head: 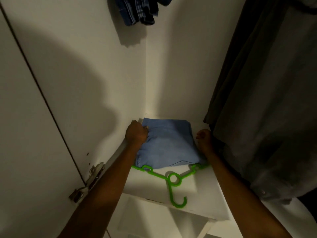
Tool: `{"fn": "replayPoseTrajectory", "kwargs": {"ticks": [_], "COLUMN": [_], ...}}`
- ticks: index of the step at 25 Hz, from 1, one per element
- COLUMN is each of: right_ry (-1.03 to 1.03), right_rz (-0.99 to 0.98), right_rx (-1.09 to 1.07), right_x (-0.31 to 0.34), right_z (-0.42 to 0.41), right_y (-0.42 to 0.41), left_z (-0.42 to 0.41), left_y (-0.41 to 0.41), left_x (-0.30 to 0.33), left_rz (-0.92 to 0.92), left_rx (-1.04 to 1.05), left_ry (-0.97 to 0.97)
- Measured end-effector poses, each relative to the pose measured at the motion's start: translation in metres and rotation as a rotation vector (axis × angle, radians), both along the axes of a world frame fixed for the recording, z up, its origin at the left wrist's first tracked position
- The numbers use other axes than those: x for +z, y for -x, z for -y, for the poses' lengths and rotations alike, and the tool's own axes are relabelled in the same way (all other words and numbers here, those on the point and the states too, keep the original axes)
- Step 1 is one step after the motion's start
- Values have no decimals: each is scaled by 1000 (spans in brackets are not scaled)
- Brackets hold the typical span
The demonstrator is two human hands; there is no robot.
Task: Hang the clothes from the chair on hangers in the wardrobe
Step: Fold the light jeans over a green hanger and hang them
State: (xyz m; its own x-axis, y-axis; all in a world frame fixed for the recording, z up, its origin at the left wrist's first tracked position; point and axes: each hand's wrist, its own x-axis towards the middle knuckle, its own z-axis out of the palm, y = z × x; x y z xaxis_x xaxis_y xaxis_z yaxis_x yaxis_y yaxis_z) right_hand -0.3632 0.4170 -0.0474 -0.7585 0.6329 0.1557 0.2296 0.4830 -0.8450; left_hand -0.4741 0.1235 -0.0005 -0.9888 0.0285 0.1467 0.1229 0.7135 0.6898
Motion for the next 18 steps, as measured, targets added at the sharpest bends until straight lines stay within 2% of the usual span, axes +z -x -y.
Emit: {"fn": "replayPoseTrajectory", "kwargs": {"ticks": [2,4,6,8,11,13,16,18], "right_ry": [-32,-123,-190,-387,-451,-573,-776,-792], "right_rz": [4,-16,-39,-46,-84,-117,-58,-12], "right_rx": [27,125,245,340,447,471,470,430], "right_x": [2,10,5,-7,-13,-7,-9,-11], "right_z": [-4,3,9,11,32,42,51,54], "right_y": [-25,-66,-105,-130,-146,-143,-143,-143], "left_z": [10,26,47,63,65,56,45,36], "left_y": [-47,-108,-160,-185,-195,-193,-182,-177], "left_x": [5,3,-15,-42,-72,-68,-49,-46], "left_rz": [-178,-406,-492,-419,-292,-219,88,177], "left_rx": [-7,-13,38,120,143,176,229,218], "left_ry": [-5,-98,-107,-59,-75,-141,-277,-523]}}
